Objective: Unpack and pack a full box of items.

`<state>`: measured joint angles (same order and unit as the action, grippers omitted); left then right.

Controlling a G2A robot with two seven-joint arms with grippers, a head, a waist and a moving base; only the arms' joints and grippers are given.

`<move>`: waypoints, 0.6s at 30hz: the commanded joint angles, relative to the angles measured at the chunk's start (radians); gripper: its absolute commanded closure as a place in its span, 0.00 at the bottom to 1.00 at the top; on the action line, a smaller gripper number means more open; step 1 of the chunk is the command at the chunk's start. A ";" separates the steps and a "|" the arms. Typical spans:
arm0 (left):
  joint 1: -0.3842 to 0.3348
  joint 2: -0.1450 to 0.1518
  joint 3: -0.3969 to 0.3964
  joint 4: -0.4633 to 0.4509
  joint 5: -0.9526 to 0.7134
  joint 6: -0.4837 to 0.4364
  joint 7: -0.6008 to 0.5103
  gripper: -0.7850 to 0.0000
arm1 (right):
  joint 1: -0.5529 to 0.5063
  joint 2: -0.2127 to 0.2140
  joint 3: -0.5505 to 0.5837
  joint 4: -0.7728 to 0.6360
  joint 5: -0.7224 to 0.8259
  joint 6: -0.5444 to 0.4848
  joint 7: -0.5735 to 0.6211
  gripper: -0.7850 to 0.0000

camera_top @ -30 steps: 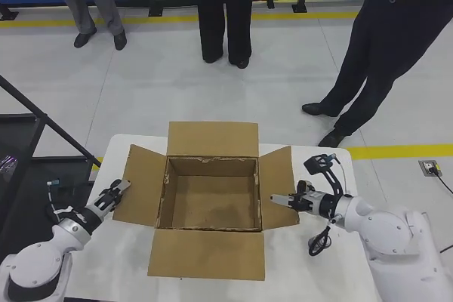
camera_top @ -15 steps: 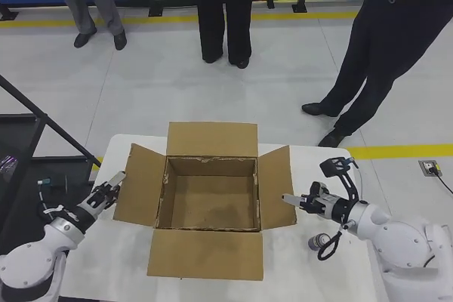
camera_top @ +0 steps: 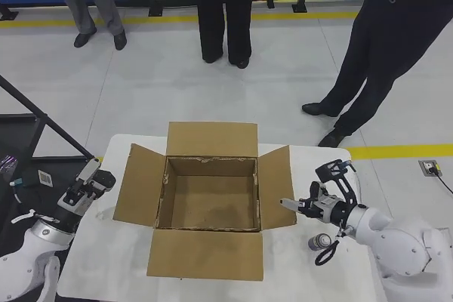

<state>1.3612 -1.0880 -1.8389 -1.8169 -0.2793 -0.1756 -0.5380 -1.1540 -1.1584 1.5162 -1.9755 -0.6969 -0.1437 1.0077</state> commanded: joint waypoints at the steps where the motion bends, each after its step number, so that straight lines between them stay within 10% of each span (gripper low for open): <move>1: 0.009 -0.001 0.001 0.001 -0.021 -0.018 0.000 0.00 | -0.060 0.005 0.028 -0.059 -0.051 -0.007 -0.029 0.00; 8: 0.021 -0.001 0.000 0.012 -0.061 -0.041 -0.022 0.00 | -0.288 0.016 0.148 -0.191 -0.133 0.002 -0.124 0.00; 18: 0.021 -0.001 0.000 0.012 -0.061 -0.041 -0.022 0.00 | -0.287 0.016 0.146 -0.190 -0.139 -0.002 -0.126 0.00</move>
<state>1.3821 -1.0890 -1.8390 -1.8044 -0.3402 -0.2170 -0.5596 -1.4413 -1.1425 1.6639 -2.1665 -0.8297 -0.1416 0.8835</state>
